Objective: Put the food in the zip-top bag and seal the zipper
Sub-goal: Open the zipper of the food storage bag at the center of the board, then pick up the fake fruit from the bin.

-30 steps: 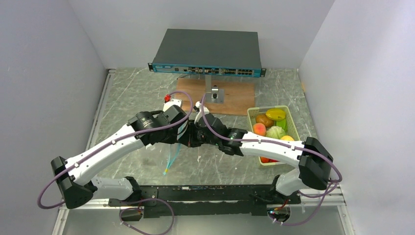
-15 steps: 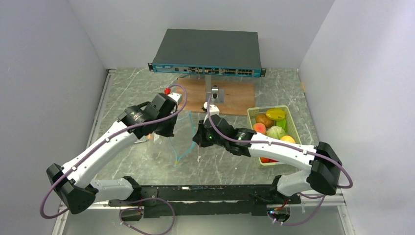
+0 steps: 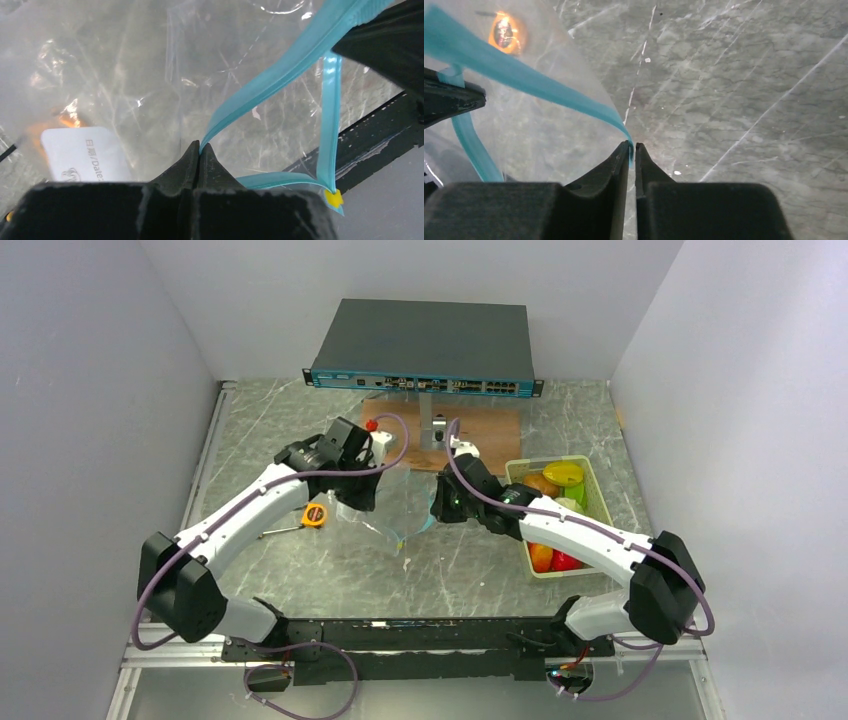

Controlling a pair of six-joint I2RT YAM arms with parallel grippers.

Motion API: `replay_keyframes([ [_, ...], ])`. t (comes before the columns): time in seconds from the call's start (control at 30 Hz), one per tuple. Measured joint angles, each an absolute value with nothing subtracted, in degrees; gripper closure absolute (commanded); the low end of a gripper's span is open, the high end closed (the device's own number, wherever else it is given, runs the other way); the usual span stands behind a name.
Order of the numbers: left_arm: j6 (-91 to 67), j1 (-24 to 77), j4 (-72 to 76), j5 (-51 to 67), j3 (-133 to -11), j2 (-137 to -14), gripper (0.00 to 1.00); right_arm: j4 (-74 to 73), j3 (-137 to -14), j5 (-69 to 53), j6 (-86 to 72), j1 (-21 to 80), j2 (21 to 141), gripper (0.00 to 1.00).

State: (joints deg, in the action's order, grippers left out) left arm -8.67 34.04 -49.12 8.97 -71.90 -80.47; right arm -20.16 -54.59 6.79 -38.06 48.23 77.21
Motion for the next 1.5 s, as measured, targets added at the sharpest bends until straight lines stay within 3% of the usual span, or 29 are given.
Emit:
replay_keyframes([
  [0.4, -9.32, 32.97, -40.86, 7.20, -63.44, -71.44, 1.00, -21.08, -55.72, 3.99, -34.85, 48.21, 77.67, 0.46],
  [0.53, -9.54, 32.97, -40.36, 5.63, -63.44, -71.44, 1.00, -21.89, -58.13, 4.03, -34.02, 48.14, 77.56, 0.43],
  [0.63, -9.67, 32.97, -40.47, 3.57, -63.44, -71.44, 1.00, -22.96, -58.81, 6.61, -34.13, 48.01, 76.75, 0.32],
  [0.7, -9.69, 32.97, -40.62, 2.66, -63.44, -71.46, 1.00, -25.08, -58.83, 10.37, -34.98, 47.18, 75.55, 0.32],
  [1.1, -9.26, 32.97, -40.51, 1.08, -62.74, -71.05, 1.00, -33.78, -56.60, 26.52, -40.71, 26.41, 66.65, 0.22],
  [1.2, -9.08, 32.97, -40.49, 0.99, -62.57, -70.54, 1.00, -33.17, -55.22, 27.92, -41.63, 20.25, 66.72, 0.09],
  [1.5, -8.60, 32.97, -40.10, 0.71, -61.93, -69.73, 1.00, -30.55, -54.35, 31.03, -48.42, 6.83, 72.25, 0.06],
])
